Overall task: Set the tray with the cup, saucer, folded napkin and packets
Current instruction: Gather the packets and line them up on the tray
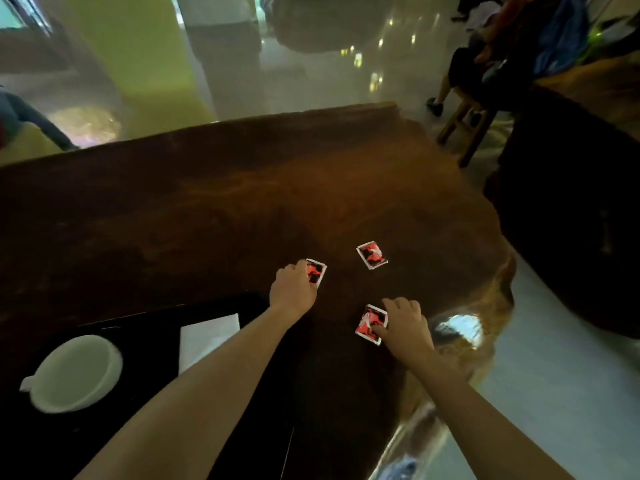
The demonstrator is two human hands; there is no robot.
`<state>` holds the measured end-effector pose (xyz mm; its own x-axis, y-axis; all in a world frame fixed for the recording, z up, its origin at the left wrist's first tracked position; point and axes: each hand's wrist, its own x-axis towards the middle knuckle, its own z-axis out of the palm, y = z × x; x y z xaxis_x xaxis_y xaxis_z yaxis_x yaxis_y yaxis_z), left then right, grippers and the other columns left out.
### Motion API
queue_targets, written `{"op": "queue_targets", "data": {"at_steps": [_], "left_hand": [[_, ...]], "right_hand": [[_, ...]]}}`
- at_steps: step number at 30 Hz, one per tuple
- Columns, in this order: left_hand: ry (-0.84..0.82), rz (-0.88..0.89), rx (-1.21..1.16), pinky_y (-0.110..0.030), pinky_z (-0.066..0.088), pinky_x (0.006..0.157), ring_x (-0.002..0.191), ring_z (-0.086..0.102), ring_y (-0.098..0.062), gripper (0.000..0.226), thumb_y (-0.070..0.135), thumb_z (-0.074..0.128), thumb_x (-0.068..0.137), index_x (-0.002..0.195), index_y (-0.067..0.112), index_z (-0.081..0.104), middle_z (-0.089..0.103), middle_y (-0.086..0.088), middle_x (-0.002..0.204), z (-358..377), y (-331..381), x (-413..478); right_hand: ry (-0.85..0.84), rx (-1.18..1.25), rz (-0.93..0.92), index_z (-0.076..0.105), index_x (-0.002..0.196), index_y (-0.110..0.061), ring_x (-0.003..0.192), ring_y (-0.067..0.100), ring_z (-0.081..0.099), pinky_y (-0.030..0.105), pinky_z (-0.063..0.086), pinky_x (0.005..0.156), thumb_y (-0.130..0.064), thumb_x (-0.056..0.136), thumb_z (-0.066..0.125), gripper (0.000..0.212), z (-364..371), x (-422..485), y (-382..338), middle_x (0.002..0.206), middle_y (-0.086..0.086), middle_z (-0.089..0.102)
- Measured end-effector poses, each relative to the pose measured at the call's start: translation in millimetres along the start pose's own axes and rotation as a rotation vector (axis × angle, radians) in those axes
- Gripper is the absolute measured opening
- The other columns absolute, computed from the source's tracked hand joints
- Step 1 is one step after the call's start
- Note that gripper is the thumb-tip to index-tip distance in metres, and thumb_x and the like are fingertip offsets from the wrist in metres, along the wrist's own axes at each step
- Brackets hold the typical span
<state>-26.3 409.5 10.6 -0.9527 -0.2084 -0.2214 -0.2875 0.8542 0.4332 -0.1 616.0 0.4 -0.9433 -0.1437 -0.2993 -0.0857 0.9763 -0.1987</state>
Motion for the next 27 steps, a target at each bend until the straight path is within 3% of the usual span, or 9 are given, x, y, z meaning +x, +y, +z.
{"op": "queue_targets", "data": {"at_steps": [6,10,14,18,21,24,27], "left_hand": [[0.035,-0.091,0.155,-0.04,0.043,0.088,0.112,0.047,-0.031,0.036,0.031,0.049,0.092,0.123,0.012,0.048,0.053,-0.014,0.122,20,3,25],[0.061,-0.101,0.159,-0.04,0.044,0.087,0.111,0.047,-0.03,0.041,0.028,0.062,0.085,0.12,0.011,0.047,0.053,-0.014,0.119,27,-2,34],[0.075,-0.086,0.069,-0.039,0.043,0.09,0.113,0.046,-0.03,0.052,0.019,0.07,0.078,0.123,0.011,0.046,0.051,-0.014,0.12,34,2,38],[0.002,-0.129,-0.198,-0.037,0.047,0.084,0.099,0.056,-0.029,0.037,0.01,0.067,0.078,0.114,0.007,0.057,0.055,-0.017,0.113,35,6,33],[-0.164,-0.197,-0.638,-0.035,0.054,0.079,0.088,0.062,-0.019,0.03,0.003,0.065,0.08,0.109,0.007,0.06,0.064,-0.013,0.105,32,9,15],[-0.29,-0.252,-0.847,-0.021,0.053,0.067,0.087,0.063,-0.012,0.036,0.002,0.062,0.082,0.117,0.011,0.057,0.064,-0.002,0.099,26,10,-5],[-0.367,-0.318,-1.057,-0.024,0.054,0.071,0.092,0.066,-0.017,0.035,0.0,0.055,0.086,0.12,0.011,0.055,0.066,-0.007,0.104,19,8,-20]], "right_hand": [[0.031,0.168,0.006,0.046,0.129,-0.014,0.116,0.025,0.038,0.034,0.037,0.099,-0.029,0.084,0.064,0.051,22,-1,14,0.128,0.006,0.042],[0.065,0.218,0.017,0.045,0.129,-0.018,0.114,0.023,0.037,0.035,0.039,0.097,-0.03,0.081,0.067,0.054,28,3,15,0.125,0.005,0.041],[0.082,0.316,0.053,0.051,0.115,-0.015,0.109,0.025,0.039,0.037,0.04,0.095,-0.018,0.076,0.071,0.044,30,8,10,0.119,0.006,0.043],[0.077,0.493,0.053,0.047,0.105,-0.014,0.101,0.022,0.045,0.035,0.042,0.085,-0.007,0.077,0.066,0.035,34,7,6,0.107,0.005,0.05],[0.043,0.661,0.082,0.05,0.1,-0.017,0.086,0.018,0.054,0.032,0.044,0.074,-0.007,0.079,0.065,0.028,36,3,7,0.095,0.001,0.056],[0.01,0.973,0.172,0.059,0.101,-0.014,0.076,0.017,0.064,0.034,0.054,0.069,-0.007,0.081,0.065,0.021,28,1,6,0.087,0.002,0.066],[0.016,1.231,0.175,0.061,0.103,-0.014,0.07,0.01,0.069,0.026,0.057,0.061,-0.005,0.08,0.067,0.025,13,1,2,0.084,0.0,0.07]]}}
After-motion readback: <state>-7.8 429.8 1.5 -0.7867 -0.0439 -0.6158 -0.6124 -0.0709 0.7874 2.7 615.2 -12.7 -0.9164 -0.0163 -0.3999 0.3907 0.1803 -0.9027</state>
